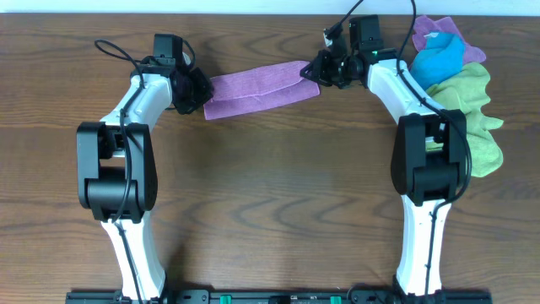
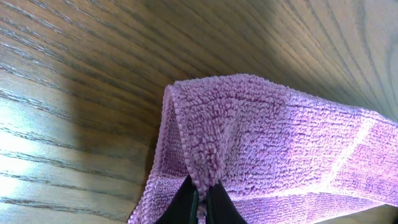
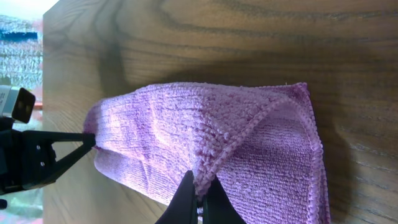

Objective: Fold the cloth

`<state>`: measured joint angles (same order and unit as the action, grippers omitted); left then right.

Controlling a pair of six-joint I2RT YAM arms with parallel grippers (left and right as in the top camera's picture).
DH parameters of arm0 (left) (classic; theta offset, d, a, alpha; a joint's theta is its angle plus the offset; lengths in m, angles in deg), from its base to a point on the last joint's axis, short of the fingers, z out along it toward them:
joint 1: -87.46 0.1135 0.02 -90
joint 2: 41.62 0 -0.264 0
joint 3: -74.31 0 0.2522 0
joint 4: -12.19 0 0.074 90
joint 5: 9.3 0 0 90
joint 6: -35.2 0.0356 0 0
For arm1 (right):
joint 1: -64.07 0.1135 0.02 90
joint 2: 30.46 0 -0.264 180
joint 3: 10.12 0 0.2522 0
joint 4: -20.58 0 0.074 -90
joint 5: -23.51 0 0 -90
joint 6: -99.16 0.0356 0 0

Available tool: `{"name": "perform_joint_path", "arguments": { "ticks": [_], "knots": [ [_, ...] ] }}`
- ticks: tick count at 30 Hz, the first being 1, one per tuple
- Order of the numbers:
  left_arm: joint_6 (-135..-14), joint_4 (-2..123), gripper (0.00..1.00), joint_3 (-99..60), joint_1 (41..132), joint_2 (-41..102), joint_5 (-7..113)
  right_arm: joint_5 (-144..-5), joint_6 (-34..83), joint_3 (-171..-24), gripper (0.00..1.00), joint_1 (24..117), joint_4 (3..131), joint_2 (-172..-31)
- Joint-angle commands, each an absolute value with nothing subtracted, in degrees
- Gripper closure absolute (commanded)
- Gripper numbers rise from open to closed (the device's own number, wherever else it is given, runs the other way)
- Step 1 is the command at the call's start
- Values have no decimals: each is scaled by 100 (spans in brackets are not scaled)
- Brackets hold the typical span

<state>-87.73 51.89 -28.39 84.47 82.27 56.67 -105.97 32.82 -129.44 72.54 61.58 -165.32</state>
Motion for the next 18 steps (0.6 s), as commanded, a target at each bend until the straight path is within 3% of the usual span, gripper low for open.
{"name": "perform_joint_path", "arguments": {
  "ticks": [1, 18],
  "knots": [
    [-8714, 5235, 94, -2933, 8526, 8070, 5479, -10925, 3298, -12999, 99, 7118, 6173, -16580],
    [-8738, 5637, 94, -3159, 8552, 8031, 5203, -10409, 2922, -12999, 99, 7134, 7039, -16580]
  ]
}}
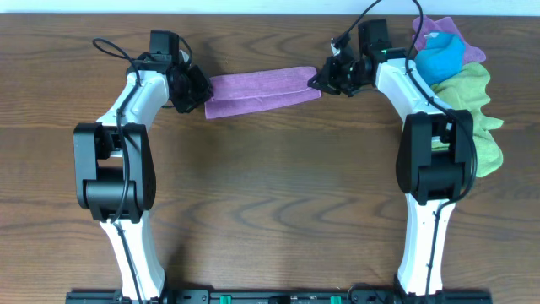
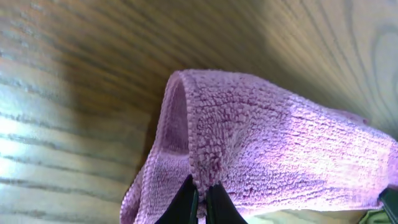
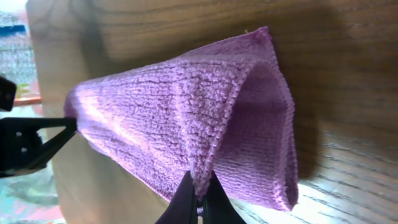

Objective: Fold the cloth

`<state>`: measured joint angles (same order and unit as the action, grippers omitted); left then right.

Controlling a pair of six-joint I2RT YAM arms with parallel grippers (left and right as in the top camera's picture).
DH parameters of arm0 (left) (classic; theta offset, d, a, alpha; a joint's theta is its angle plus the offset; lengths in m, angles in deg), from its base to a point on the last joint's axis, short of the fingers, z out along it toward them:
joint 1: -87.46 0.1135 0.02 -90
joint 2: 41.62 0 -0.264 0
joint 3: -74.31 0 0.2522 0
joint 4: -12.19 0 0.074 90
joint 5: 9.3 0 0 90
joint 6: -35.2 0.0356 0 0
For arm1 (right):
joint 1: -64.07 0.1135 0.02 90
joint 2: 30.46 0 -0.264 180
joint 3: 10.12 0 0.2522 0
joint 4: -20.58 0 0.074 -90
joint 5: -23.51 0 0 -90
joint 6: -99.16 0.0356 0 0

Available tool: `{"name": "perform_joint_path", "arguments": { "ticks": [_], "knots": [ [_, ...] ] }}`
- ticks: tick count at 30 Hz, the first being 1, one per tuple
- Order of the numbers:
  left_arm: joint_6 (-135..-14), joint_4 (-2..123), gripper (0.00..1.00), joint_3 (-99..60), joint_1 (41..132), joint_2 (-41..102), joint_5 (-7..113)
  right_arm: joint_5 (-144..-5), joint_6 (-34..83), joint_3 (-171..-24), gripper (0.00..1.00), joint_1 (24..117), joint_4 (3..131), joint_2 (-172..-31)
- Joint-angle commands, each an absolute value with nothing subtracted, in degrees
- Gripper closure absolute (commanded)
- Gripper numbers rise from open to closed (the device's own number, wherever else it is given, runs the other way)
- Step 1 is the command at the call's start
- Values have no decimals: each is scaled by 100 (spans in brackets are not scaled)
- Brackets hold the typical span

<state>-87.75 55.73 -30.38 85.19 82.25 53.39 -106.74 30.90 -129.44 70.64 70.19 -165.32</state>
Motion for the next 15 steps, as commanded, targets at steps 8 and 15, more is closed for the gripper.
{"name": "perform_joint_path", "arguments": {
  "ticks": [8, 15],
  "knots": [
    [-8779, 5871, 94, -3159, 8557, 8031, 5107, -10223, 2878, -12999, 99, 7171, 7008, -16580],
    [-8786, 5912, 71, -3159, 8563, 8031, 5258, -10226, 2878, -12999, 60, 7171, 6993, -16580]
  ]
}}
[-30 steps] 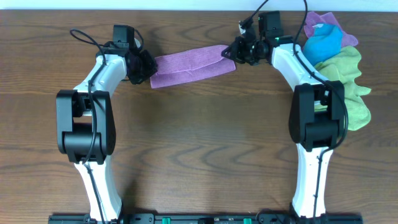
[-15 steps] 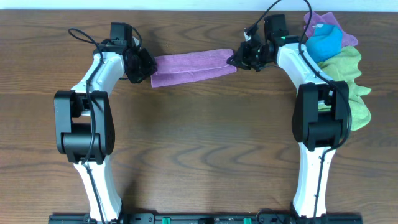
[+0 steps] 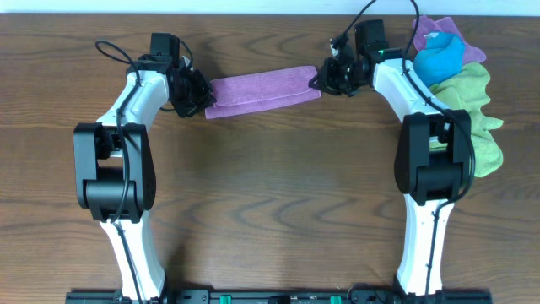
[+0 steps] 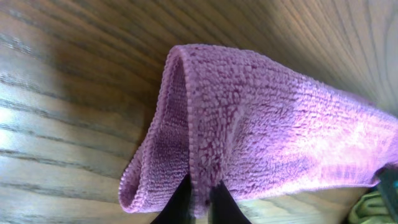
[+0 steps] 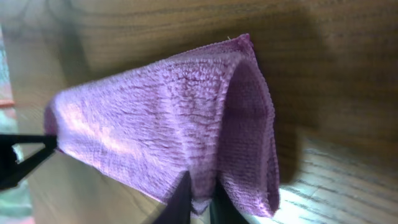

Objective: Fold the cloth

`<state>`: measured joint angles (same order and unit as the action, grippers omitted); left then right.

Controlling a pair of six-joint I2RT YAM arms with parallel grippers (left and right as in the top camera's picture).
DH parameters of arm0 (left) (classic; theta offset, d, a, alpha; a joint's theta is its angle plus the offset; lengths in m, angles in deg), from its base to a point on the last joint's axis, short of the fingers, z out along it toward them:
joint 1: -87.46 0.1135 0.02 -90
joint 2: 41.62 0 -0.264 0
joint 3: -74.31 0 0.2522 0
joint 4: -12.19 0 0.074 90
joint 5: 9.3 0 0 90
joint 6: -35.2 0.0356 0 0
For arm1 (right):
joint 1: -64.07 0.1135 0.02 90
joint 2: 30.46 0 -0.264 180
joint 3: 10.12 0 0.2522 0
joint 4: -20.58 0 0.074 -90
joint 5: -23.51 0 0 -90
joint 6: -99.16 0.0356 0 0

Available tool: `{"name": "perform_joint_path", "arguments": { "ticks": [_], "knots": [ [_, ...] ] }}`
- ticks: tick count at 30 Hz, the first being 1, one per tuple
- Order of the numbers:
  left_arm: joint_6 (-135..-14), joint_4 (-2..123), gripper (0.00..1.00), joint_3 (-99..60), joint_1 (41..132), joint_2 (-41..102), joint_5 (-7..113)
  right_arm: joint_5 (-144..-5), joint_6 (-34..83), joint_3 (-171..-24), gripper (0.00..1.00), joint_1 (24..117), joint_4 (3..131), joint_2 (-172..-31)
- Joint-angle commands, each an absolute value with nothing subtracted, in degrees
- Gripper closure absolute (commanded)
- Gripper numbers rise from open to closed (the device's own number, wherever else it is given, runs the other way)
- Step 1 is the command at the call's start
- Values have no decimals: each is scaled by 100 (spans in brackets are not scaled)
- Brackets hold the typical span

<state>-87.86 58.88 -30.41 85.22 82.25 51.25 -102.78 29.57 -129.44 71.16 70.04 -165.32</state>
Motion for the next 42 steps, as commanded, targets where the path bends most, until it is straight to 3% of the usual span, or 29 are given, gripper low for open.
{"name": "perform_joint_path", "arguments": {
  "ticks": [1, 2, 3, 5, 6, 7, 8, 9, 11, 12, 13, 18, 22, 42],
  "knots": [
    [-8801, 5897, 51, -3159, 8563, 8031, 5284, -10226, 2878, -12999, 44, 7171, 6987, -16580],
    [-8803, 5877, 45, -3161, 8568, 8031, 5300, -10228, 2878, -12999, 33, 7169, 6962, -16580],
    [-8803, 5847, 43, -3165, 8574, 8031, 5326, -10228, 2876, -12999, 14, 7155, 6908, -16580],
    [-8795, 5869, 38, -3281, 8618, 8029, 5350, -10230, 2876, -13027, 14, 7081, 6753, -16578],
    [-8795, 5895, 32, -3377, 8644, 8029, 5341, -10232, 2876, -13084, 19, 7029, 6722, -16578],
    [-8793, 5947, 25, -3504, 8668, 8029, 5326, -10237, 2876, -13165, 30, 6963, 6715, -16578],
    [-8703, 6078, 25, -3714, 8677, 8029, 5319, -10285, 2876, -13309, 67, 6878, 6720, -16578],
    [-8497, 6234, 32, -3952, 8675, 8029, 5339, -10339, 2878, -13501, 99, 6801, 6746, -16578],
    [-8207, 6450, 77, -4317, 8600, 8029, 5551, -10335, 2784, -13864, 98, 6740, 6851, -16578],
    [-8174, 6474, 89, -4383, 8550, 8029, 5717, -10320, 2646, -13987, 98, 6742, 6886, -16578],
    [-8176, 6472, 94, -4411, 8460, 8029, 6038, -10160, 2408, -14144, 99, 6801, 6919, -16578],
    [-8183, 6494, 94, -4306, 7912, 8090, 7894, -8560, 1715, -14201, 98, 7356, 7146, -16626],
    [-8181, 6470, 94, -4273, 7571, 8188, 8873, -8462, 1722, -14194, 99, 7518, 7089, -16921],
    [-8266, 6522, 94, -4271, 7503, 9430, 7916, -8226, 1722, -14194, 99, 7798, 7297, -17173]
  ]
}}
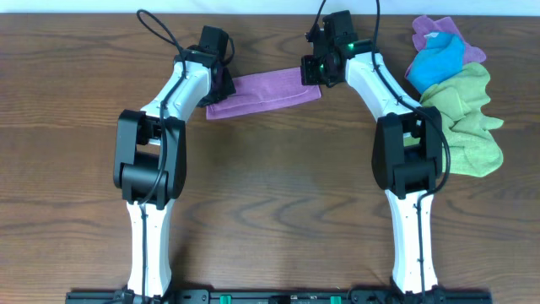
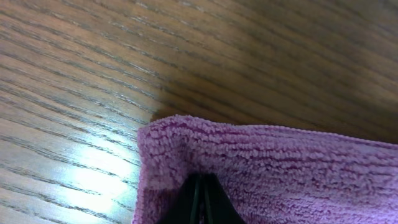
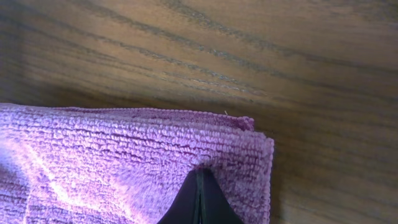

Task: Fold the cloth
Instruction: 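Lower the folded strip onto the table and open both grippers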

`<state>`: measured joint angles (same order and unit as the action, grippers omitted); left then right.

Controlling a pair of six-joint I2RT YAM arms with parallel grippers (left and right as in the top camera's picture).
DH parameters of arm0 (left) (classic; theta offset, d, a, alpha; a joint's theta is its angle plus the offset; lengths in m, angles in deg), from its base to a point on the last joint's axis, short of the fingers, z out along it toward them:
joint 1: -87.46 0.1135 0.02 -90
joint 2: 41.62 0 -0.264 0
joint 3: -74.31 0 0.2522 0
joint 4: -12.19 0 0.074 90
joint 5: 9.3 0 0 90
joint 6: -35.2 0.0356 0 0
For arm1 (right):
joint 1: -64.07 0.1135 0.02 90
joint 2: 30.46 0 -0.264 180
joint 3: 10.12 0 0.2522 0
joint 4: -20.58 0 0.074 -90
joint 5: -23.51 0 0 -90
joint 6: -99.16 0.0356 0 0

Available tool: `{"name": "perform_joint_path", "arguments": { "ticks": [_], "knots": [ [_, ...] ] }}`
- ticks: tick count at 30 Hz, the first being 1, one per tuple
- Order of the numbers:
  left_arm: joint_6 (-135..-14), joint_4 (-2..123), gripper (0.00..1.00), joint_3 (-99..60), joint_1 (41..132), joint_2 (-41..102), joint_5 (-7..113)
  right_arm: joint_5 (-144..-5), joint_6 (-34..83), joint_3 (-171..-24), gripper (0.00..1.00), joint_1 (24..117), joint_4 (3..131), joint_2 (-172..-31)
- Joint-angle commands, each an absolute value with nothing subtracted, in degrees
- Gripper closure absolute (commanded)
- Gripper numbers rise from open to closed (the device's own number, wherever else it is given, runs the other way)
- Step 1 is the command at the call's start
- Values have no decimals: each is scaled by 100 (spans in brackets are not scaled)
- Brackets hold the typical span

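The purple cloth (image 1: 263, 93) lies as a flat, narrow strip on the far part of the wooden table (image 1: 270, 194). My left gripper (image 1: 221, 82) is at the strip's far left corner, and my right gripper (image 1: 310, 73) is at its far right corner. In the left wrist view the purple cloth (image 2: 280, 168) lies flat, and the left gripper (image 2: 200, 182) is shut on it with its tips sunk in the pile. The right wrist view shows the purple cloth (image 3: 112, 155) just as flat, with the right gripper (image 3: 199, 177) shut on it near the corner.
A heap of other cloths (image 1: 460, 93), blue, purple and green, sits at the far right edge of the table. Both arms reach inward from their bases at the near side, and their cables loop over the far edge.
Both grippers were at the outer ends of the strip, holding its corners up in open loops. Now they are nearer each other at the far corners, and the cloth lies flat under them.
Both grippers stayed shut on the cloth's end corners throughout. First the ends were pinched up slightly, then they stood as raised loops curling over. Now the loops have closed and the strip lies flat, with the grippers at its far edge.
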<state>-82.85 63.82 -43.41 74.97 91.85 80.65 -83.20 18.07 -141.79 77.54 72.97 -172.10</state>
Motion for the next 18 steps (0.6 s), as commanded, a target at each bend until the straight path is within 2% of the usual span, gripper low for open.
{"name": "perform_joint_path", "arguments": {
  "ticks": [1, 18],
  "knots": [
    [-8266, 6542, 94, -4271, 7501, 9443, 7918, -8186, 1722, -14194, 98, 7798, 7319, -17173],
    [-8152, 6649, 94, -4271, 7508, 9445, 7964, -7476, 1420, -13954, 99, 8338, 8713, -17214]
  ]
}}
